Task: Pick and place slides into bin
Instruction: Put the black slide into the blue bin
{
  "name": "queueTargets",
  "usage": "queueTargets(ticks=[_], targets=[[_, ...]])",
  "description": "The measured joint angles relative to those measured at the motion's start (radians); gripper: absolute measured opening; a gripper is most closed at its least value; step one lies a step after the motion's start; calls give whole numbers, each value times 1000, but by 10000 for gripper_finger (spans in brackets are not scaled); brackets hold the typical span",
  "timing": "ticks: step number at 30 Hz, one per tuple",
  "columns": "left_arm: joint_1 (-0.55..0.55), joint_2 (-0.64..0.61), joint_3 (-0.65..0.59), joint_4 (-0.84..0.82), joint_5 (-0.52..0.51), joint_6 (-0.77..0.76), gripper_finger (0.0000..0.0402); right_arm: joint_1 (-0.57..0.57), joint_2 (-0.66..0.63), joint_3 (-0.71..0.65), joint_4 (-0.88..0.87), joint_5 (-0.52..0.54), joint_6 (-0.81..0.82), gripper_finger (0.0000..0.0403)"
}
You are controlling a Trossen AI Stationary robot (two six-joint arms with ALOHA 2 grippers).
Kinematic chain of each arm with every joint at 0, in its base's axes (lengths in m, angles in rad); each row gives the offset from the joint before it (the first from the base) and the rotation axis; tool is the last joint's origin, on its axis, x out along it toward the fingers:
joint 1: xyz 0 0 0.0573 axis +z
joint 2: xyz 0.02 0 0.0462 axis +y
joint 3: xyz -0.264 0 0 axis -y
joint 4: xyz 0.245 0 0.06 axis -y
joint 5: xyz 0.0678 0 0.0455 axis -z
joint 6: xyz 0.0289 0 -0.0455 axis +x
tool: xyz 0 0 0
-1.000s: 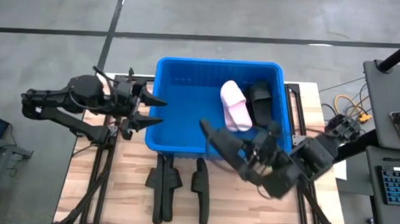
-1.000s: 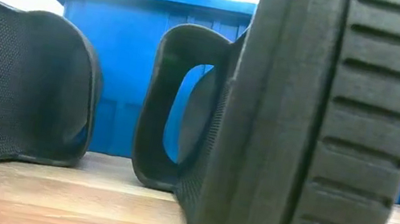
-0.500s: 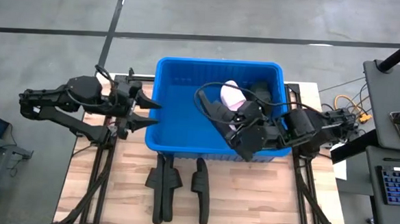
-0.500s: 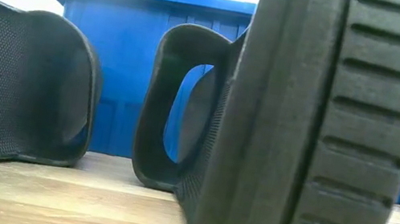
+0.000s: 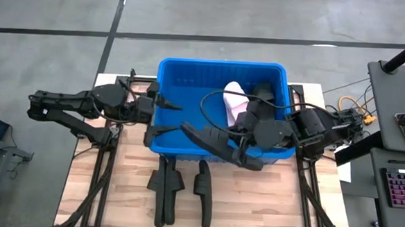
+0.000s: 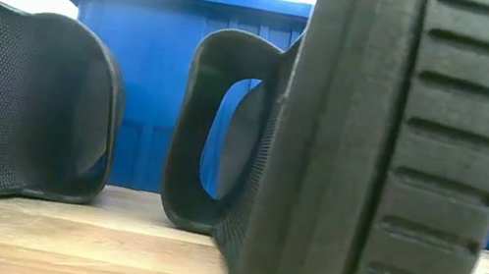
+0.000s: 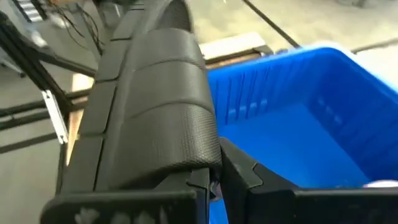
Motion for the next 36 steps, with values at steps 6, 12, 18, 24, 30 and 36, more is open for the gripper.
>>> queueTargets(ticks=[6, 12, 18, 24, 30, 36], targets=[[0, 14, 0, 12, -1, 27, 259, -6, -26, 1, 20, 4, -42, 13], [0, 24, 0, 72, 52, 28, 259, -18, -27, 1, 22, -22, -84, 13], [1, 73, 2, 136, 106, 32, 255, -36, -27, 1, 26, -22, -117, 13], [13, 100, 0, 150, 104, 87, 202, -41, -27, 1, 34, -25, -127, 13], [30, 96, 2, 172, 141, 114, 67, -47, -29, 1, 73, -28, -164, 13], [38, 70, 2, 170, 150, 173, 26, -77, -32, 2, 125, -38, -222, 13]])
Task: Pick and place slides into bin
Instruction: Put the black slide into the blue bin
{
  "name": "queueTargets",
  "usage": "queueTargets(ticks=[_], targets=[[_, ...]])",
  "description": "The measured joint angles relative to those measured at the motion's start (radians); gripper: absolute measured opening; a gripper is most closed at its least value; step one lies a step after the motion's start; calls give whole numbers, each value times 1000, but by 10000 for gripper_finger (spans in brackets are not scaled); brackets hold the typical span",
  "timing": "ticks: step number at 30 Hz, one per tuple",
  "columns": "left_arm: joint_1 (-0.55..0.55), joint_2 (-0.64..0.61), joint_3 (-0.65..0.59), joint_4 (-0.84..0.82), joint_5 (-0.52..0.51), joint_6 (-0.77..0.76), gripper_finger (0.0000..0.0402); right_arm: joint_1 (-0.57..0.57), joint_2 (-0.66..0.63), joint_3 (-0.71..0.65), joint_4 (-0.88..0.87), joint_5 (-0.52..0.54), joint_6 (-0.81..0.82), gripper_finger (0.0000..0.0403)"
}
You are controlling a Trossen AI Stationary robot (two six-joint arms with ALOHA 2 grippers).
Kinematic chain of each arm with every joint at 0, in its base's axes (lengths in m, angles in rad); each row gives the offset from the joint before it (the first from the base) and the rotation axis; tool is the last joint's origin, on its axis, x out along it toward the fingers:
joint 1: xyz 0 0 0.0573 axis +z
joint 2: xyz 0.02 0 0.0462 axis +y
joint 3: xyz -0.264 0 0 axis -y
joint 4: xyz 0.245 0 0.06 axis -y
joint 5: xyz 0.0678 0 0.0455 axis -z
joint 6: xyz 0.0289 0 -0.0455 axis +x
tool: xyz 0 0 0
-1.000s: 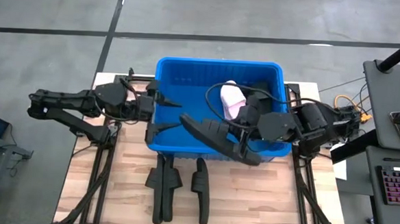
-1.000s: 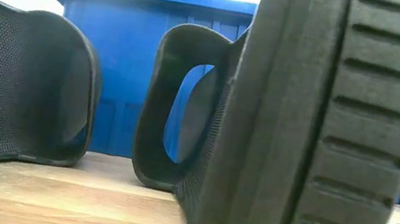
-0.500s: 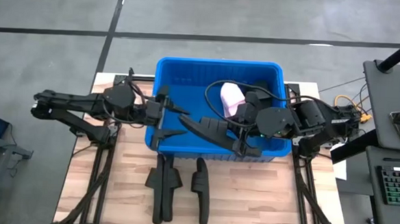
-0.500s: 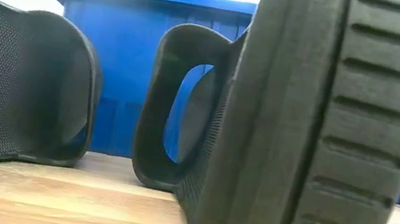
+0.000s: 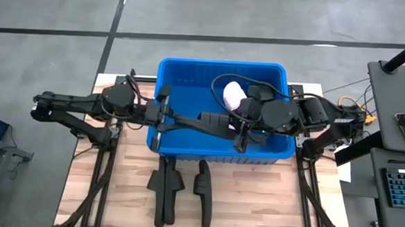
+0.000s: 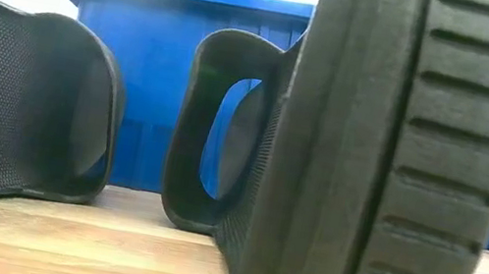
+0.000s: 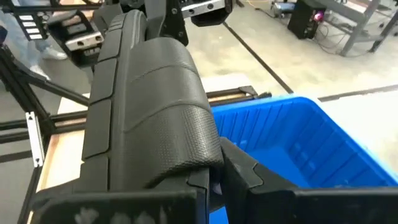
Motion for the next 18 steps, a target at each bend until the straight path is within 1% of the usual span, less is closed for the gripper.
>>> queueTargets(ticks=[4, 6, 7, 12, 15, 18], targets=[[3, -26, 0, -18, -16, 87, 27, -27, -12, 0, 17, -10, -69, 15], [3, -48, -2, -29, -16, 99, 27, -37, -26, -1, 13, -15, -86, 24], [3, -68, -6, -51, -16, 108, 26, -40, -40, -3, -9, -11, -93, 32], [4, -156, -4, -97, -25, 115, 26, -60, -129, 2, -1, -8, -134, 84], [4, -186, -8, -110, 29, 112, 26, -62, -161, -1, 9, -30, -162, 121], [3, -208, -8, -93, 131, 128, 26, -73, -194, -2, 57, -110, -180, 159]])
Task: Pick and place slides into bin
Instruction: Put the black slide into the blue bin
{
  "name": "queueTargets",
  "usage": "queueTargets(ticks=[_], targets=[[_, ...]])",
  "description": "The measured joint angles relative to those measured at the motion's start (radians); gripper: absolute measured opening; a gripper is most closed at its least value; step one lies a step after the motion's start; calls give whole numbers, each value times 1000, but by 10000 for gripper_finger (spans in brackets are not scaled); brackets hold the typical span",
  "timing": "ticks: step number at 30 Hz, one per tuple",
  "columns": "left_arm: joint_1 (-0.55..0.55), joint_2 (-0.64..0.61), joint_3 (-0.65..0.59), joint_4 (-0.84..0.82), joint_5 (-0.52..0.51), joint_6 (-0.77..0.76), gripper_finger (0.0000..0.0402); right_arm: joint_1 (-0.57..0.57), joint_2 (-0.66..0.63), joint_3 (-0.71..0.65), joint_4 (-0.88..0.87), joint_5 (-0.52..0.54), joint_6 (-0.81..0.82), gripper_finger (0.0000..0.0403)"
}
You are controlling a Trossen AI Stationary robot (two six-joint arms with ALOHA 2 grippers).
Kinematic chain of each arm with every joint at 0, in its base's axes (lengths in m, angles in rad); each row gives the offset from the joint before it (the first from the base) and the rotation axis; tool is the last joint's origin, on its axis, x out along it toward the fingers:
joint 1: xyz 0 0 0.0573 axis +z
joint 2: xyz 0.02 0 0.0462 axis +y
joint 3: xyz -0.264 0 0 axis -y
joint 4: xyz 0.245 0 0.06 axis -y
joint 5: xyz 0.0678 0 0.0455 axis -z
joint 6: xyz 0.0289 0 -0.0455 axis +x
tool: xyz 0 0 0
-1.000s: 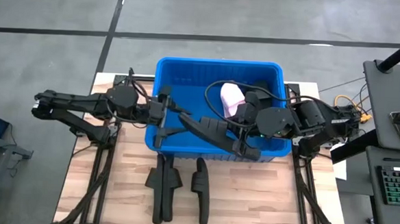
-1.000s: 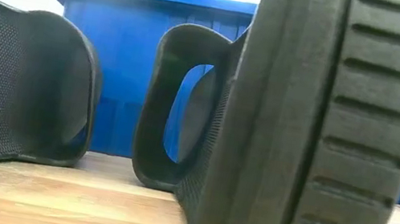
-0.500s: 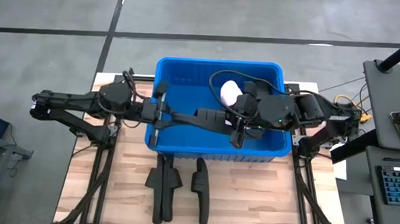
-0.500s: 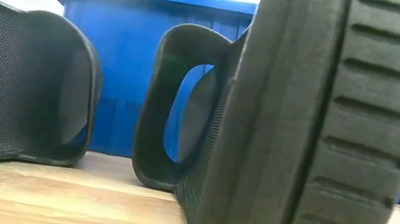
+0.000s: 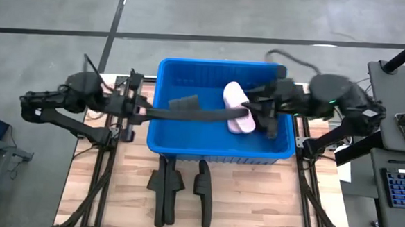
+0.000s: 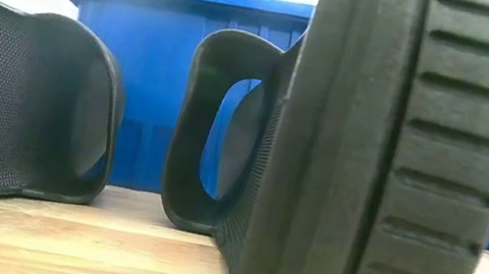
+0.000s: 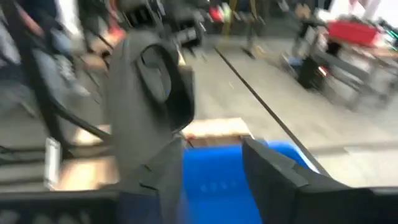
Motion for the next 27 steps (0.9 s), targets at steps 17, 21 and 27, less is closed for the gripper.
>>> queueTargets(ticks=[17, 21, 27], targets=[[-1, 85, 0, 60, 239, 197, 32, -21, -13, 0, 56, -353, -313, 246], [-1, 137, 2, 75, 267, 196, 26, -42, 13, 0, 57, -437, -331, 246], [-1, 204, 5, 142, 266, 192, 26, -58, 62, 0, 30, -481, -348, 238]])
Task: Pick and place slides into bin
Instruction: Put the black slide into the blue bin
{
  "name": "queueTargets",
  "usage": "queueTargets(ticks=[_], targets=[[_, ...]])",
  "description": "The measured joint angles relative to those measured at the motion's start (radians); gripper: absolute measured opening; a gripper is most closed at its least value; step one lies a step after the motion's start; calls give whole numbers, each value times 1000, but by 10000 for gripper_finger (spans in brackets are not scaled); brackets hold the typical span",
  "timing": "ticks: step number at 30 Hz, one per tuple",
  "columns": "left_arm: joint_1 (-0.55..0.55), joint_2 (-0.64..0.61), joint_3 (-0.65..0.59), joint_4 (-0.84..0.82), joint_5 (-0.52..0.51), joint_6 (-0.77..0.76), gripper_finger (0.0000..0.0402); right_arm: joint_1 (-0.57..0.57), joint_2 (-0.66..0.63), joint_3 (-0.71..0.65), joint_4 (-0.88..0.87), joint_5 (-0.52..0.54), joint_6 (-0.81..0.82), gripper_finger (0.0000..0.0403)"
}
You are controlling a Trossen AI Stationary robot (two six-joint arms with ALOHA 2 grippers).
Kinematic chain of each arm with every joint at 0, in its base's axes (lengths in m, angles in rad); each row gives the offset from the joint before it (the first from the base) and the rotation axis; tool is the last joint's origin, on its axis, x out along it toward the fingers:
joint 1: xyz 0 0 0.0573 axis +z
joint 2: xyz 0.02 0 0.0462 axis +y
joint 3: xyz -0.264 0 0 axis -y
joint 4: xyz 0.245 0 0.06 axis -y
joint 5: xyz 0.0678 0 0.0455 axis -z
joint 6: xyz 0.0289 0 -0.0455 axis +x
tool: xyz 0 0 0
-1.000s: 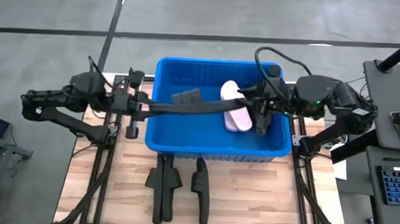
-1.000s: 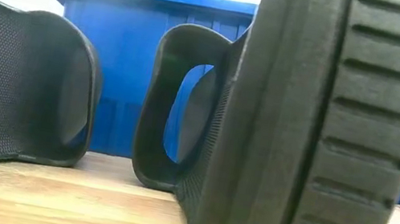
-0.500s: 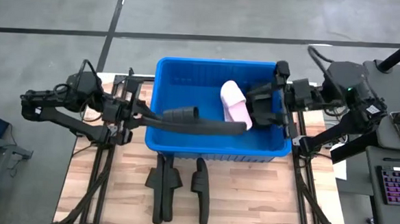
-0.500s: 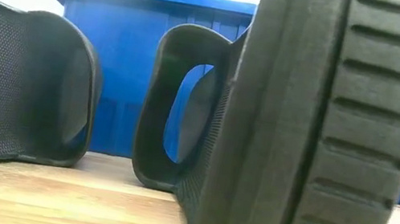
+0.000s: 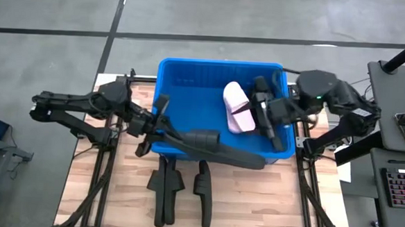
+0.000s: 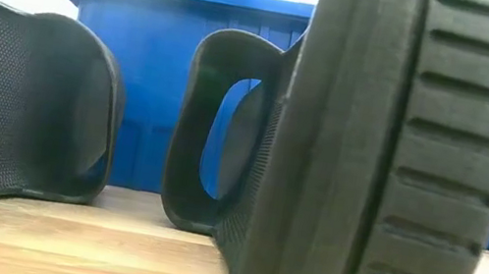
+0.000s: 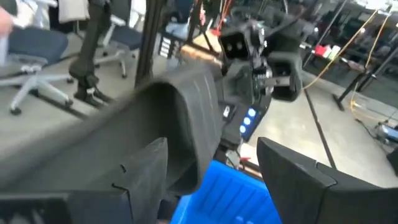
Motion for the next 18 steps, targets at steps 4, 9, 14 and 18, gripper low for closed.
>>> queueTargets(ticks=[4, 9, 14, 18], targets=[[0, 22, 5, 53, 5, -10, 26, -1, 28, 0, -11, -21, -46, 238], [0, 41, 6, 50, 10, -27, 26, 0, 58, 0, -8, -27, -93, 239], [0, 46, 6, 85, 18, -52, 26, -16, 72, 1, 24, -109, -104, 228], [0, 49, 5, 74, 16, -52, 26, -26, 84, 0, 39, -150, -93, 218]])
